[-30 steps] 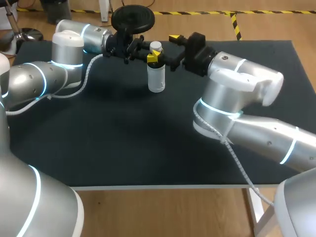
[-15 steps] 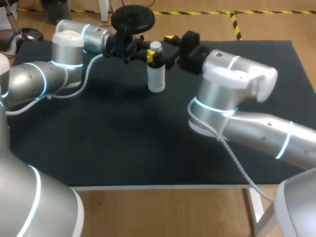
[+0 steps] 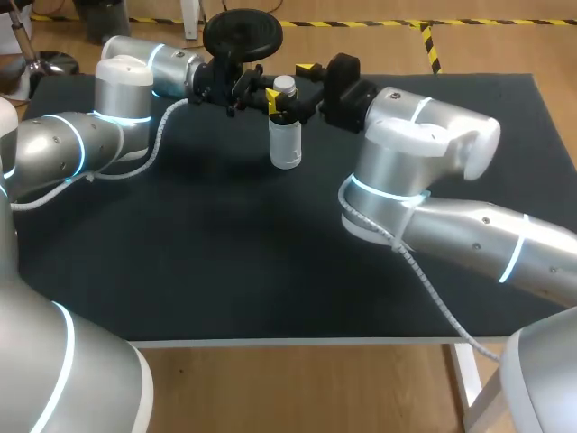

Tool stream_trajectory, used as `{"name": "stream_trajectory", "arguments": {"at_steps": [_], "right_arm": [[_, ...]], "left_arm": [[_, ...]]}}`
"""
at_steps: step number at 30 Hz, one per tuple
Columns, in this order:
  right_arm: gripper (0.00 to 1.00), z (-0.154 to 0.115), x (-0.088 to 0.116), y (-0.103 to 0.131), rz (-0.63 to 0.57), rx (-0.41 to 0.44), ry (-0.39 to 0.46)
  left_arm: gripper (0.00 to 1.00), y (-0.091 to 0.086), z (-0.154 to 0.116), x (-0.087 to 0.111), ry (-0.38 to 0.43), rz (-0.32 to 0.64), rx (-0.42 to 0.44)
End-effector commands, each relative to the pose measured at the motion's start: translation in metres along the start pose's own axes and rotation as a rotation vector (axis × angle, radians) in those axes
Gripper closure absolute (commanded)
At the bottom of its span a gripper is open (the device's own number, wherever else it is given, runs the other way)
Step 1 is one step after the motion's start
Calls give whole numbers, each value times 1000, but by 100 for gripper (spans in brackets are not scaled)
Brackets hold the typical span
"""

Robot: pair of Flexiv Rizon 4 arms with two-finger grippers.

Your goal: Unscrew the bottle cap

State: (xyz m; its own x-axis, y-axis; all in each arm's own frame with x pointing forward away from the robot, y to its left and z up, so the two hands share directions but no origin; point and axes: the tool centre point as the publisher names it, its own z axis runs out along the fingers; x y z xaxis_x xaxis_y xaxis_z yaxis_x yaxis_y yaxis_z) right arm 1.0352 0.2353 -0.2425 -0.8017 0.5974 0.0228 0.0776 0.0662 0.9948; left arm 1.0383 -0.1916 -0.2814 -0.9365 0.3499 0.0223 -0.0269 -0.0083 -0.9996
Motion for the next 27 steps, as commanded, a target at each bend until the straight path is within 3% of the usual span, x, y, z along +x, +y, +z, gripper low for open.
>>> {"name": "stream_trajectory", "arguments": {"at_steps": [1, 27], "right_arm": [[0, 6, -3, 0, 2, 2, 4], [0, 14, -6, -5, 24, -1, 23]], "left_arm": [[100, 0, 0, -2, 4, 0, -1], [100, 0, 0, -2, 4, 0, -1]]}}
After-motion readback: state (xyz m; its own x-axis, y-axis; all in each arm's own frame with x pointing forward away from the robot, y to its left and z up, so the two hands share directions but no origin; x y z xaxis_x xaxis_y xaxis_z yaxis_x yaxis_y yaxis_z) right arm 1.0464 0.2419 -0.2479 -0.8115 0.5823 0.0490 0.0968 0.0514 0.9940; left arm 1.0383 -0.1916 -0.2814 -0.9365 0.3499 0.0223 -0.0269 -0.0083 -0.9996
